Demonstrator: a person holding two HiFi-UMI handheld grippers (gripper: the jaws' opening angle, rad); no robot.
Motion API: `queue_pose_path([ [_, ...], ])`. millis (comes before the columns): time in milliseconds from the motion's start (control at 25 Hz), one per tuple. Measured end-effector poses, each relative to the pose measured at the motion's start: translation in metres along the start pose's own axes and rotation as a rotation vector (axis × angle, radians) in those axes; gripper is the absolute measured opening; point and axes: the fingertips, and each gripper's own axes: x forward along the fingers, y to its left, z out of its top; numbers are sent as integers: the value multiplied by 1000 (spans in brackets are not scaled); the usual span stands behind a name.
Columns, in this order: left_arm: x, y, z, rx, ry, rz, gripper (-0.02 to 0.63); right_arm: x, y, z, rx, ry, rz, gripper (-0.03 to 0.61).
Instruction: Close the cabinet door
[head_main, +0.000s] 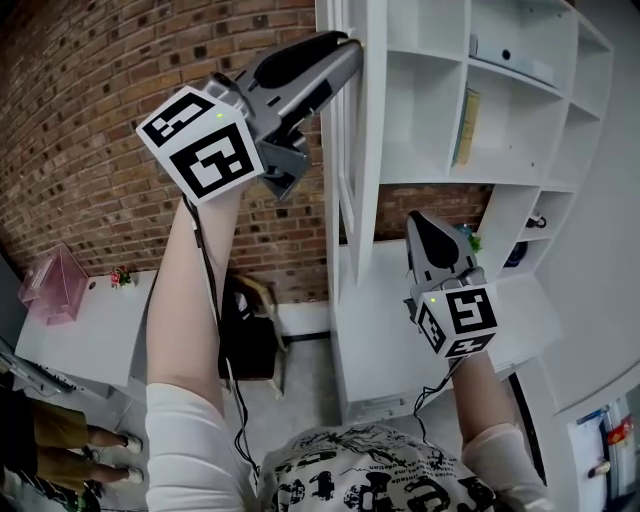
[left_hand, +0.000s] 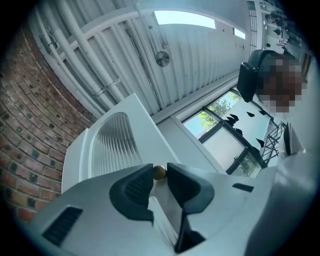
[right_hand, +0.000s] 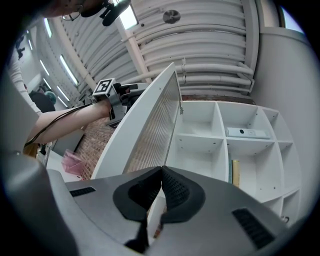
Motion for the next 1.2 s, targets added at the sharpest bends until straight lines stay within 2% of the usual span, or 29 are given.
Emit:
queue_pose_path([
  [440,46,-13,-24,-45,18,40,94,-3,-34,-22,30,-7,12,15],
  [640,79,-21,-36,3,39,84,94,-7,-70,-28,30,-19,46,15],
  [760,103,-25,-49,29,46,125,94,-12,-101,-34,16,-23,55,15],
  [1000,151,-24,-78,105,125,244,92,-17,-167,-48,33,-36,92,15],
  [1200,178,-22,-92,154,170,367,91,-21,-198,-62,74,-37,140,15],
])
